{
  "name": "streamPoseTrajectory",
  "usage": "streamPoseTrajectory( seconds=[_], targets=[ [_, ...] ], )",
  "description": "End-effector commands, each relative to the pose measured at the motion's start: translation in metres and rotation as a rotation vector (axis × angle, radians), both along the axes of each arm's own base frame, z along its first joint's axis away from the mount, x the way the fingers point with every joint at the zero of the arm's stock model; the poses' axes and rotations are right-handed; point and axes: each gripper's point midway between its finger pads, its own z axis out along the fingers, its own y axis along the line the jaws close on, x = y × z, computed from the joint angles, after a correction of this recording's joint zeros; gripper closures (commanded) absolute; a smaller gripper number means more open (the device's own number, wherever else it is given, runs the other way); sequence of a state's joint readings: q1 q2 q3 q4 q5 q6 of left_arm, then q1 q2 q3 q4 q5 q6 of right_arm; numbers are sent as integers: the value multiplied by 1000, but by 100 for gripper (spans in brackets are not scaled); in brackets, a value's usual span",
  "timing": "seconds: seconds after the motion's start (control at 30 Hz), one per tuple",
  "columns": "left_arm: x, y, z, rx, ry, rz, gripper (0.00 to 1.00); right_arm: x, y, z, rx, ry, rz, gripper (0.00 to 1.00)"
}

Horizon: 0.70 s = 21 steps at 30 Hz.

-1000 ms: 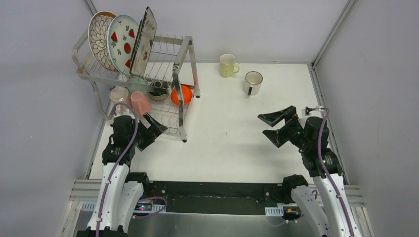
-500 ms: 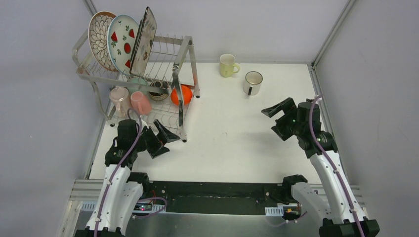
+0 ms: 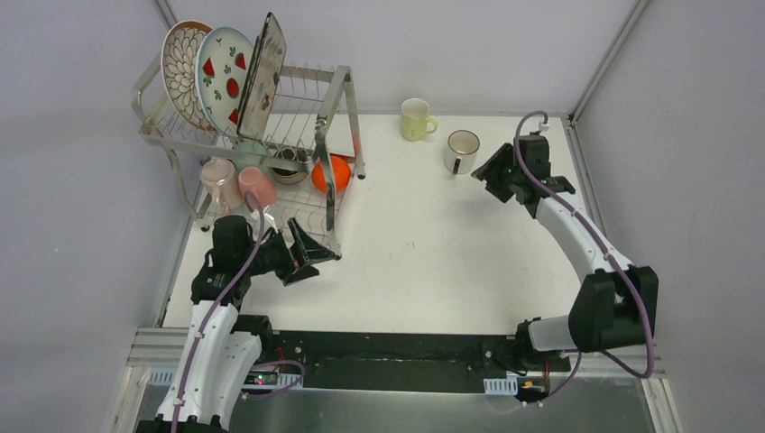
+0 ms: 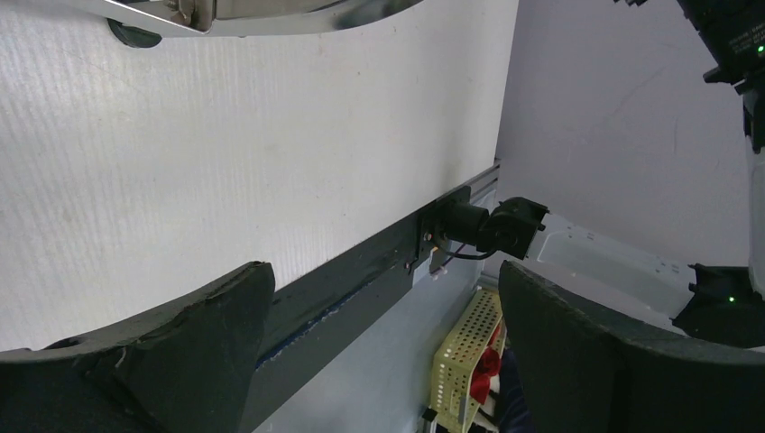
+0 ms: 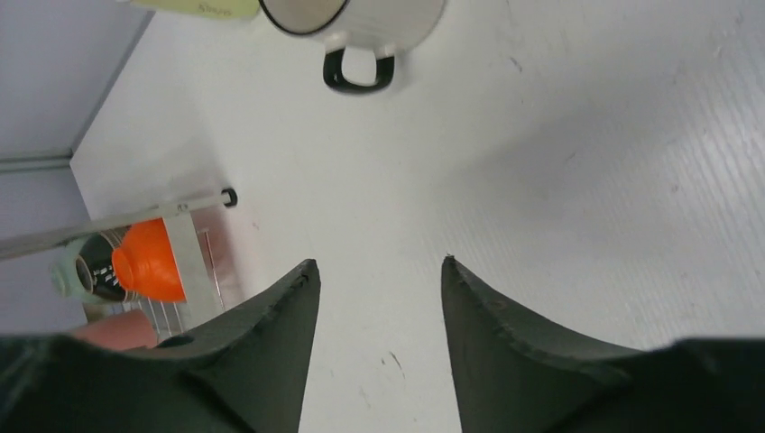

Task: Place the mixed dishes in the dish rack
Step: Move the cup to the center of the board.

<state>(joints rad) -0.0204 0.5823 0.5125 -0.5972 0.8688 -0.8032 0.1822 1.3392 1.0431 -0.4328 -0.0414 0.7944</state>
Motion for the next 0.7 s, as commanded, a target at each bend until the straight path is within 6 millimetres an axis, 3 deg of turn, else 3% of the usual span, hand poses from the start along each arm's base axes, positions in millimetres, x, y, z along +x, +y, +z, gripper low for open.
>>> streamPoseTrajectory(
  seconds=[0.0, 0.37, 0.53, 0.67],
  targets=[
    [1, -1, 23, 5, -106, -22, 1, 56, -15, 24, -112, -156, -27, 49],
    [-1, 1, 36, 47, -161, -41, 1, 133, -26, -5, -159, -151, -31, 48],
    [-6, -4, 57, 21, -207, -82, 5, 154, -34, -19, -158, -125, -45, 48],
    [-10, -6, 60, 8, -211, -104, 6, 171, -23, -26, -119, -124, 10, 49]
  ],
)
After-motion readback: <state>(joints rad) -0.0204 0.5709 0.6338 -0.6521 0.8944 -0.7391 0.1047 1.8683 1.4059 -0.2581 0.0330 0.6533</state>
